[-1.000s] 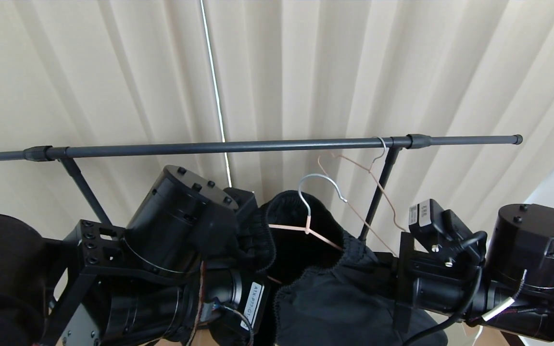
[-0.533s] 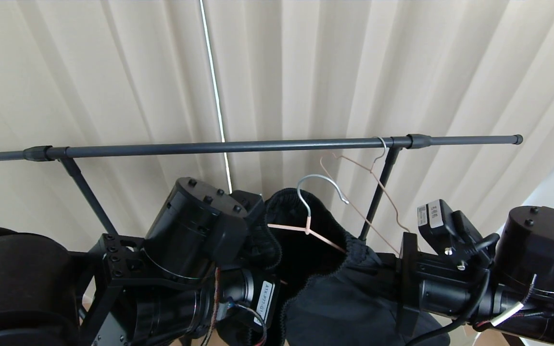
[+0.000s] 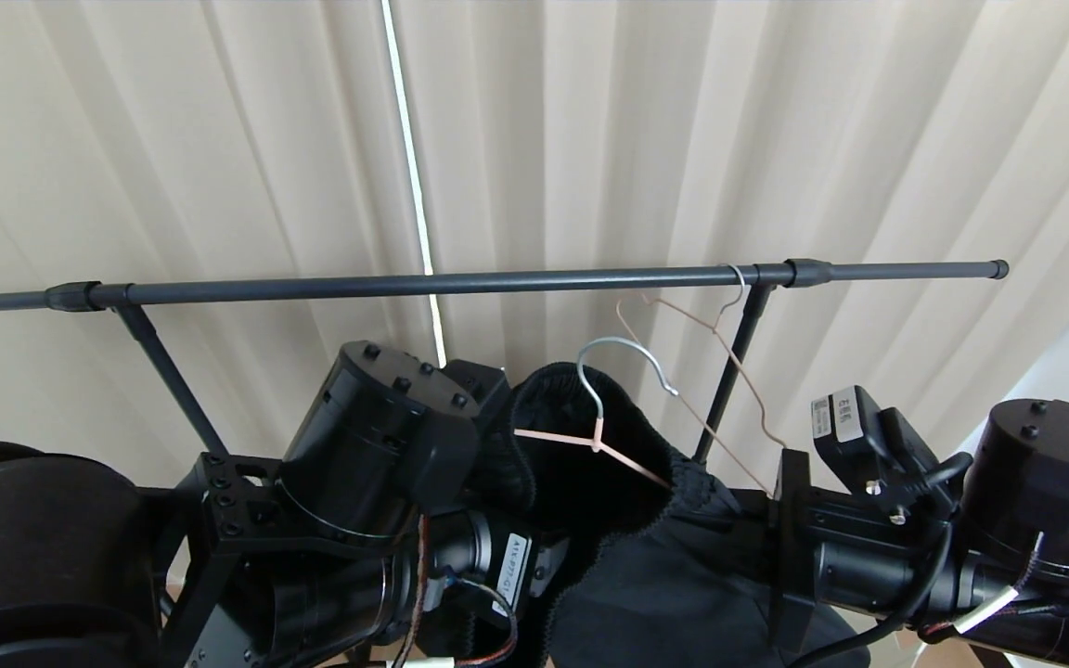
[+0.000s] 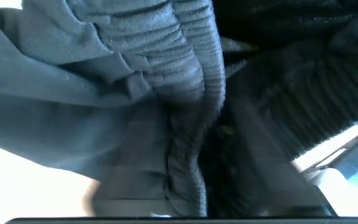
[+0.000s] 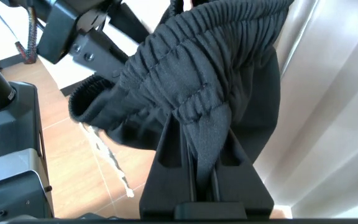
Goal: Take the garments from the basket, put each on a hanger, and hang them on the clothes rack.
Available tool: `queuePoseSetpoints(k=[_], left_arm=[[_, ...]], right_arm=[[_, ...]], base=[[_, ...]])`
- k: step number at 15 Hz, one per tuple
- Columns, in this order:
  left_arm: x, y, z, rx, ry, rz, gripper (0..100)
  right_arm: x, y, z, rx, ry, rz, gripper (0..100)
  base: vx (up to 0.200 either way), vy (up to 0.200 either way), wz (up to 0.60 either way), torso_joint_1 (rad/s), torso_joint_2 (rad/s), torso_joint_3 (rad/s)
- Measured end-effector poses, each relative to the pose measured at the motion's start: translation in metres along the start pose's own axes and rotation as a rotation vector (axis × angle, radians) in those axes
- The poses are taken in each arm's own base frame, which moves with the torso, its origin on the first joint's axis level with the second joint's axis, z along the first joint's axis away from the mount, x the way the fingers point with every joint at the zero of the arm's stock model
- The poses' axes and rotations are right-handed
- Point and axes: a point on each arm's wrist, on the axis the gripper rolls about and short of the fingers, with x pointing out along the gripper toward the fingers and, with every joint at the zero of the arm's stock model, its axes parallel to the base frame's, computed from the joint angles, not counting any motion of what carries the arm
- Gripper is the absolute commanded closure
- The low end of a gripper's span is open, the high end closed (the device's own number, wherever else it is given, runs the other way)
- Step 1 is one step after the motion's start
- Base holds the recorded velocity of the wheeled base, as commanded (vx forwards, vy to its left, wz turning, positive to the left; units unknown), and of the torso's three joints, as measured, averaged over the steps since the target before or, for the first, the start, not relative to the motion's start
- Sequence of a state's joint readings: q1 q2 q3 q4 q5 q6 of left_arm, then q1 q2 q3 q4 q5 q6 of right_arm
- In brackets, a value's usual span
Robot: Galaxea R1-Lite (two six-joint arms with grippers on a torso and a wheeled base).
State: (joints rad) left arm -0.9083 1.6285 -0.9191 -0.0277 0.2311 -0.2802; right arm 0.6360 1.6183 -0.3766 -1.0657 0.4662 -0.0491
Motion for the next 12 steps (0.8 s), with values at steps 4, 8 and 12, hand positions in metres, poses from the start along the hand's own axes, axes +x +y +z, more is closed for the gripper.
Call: queuePoseSetpoints(k=[4,8,12], left_arm=[[-0.010,0.006,-0.011,0.065,-0.032,0.005,0],[-0.024,0.011,-0.015,0.103,-0.100,-0.004,0],[-0.036,0.016,-0.016,0.121,-0.131,-0.004,0]], right_arm=[[0.001,-0.001,-0.001,0.003,0.006,-0.003,100],[-0.001,-0.007,-0.003,0.013,0.009,0.015,100],[-0.002,-0.011,-0.006,0.022,0.016,0.029,100]], base=[[0.000,0.000,0.00,0.000,0.00,0.000],[0.000,0.000,0.00,0.000,0.00,0.000],[0.000,0.000,0.00,0.000,0.00,0.000]])
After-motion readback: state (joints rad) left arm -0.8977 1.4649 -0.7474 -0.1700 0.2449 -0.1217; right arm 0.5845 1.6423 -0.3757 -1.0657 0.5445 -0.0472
